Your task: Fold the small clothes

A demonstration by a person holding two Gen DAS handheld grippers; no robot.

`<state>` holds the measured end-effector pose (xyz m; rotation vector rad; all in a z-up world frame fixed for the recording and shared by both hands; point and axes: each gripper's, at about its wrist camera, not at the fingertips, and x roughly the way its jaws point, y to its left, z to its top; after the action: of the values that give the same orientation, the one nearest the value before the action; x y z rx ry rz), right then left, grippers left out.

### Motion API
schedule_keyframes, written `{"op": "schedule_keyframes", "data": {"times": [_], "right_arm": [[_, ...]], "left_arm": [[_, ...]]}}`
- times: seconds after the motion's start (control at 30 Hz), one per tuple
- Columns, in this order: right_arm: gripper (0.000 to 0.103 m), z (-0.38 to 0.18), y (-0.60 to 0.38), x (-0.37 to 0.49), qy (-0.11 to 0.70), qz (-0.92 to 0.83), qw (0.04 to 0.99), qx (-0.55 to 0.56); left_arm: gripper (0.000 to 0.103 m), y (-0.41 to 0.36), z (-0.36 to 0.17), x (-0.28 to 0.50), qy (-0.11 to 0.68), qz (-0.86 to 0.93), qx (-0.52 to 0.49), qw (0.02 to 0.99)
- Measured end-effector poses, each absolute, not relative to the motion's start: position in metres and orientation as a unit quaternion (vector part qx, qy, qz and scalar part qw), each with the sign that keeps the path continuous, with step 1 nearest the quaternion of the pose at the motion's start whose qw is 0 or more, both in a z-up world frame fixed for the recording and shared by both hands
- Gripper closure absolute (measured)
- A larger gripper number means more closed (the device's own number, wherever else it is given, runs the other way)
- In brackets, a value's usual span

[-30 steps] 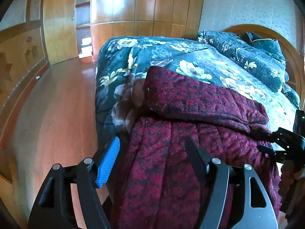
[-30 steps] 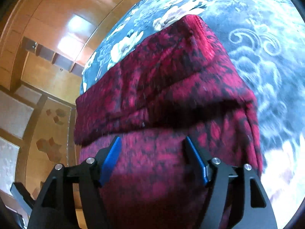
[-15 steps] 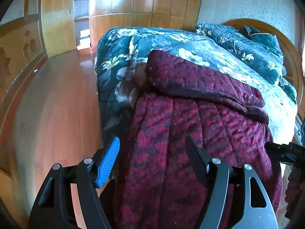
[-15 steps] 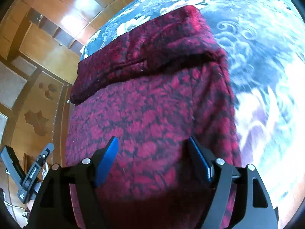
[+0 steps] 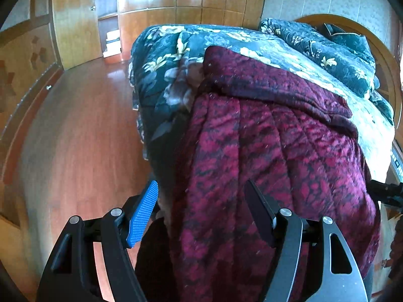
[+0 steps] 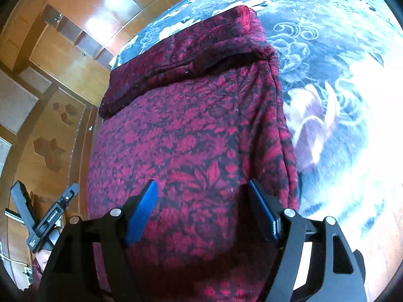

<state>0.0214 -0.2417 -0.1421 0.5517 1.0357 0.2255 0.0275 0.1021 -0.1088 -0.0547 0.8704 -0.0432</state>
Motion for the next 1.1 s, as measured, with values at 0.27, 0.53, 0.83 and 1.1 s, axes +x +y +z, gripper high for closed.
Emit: {"op": "schedule_keyframes", "data": {"times": [0.27,0.53,0.83,1.1], "right_arm": [[0.030,-0.130,-0.251,-0.008,0.481,0.100,0.833,0.255],[0.029,-0.141,-0.274,-0.061,0.502,0.094,0.816,0.272],[0.046,-0.193,-0.266,-0.095,0.556,0.130,0.754,0.324],[0.080,-0.154,-0.257,-0.092,0.540,0.203,0.759,0.301]], "left_arm": [[0.033,0.132,-0.121,0.007,0.447,-0.041,-0.064,0.891],[0.033,0.166,-0.141,-0.014,0.492,-0.130,-0.167,0.844],[0.047,0.151,-0.170,-0.028,0.548,-0.210,-0.194,0.786],[0.094,0.157,-0.143,-0.038,0.516,-0.249,-0.199,0.795]]}}
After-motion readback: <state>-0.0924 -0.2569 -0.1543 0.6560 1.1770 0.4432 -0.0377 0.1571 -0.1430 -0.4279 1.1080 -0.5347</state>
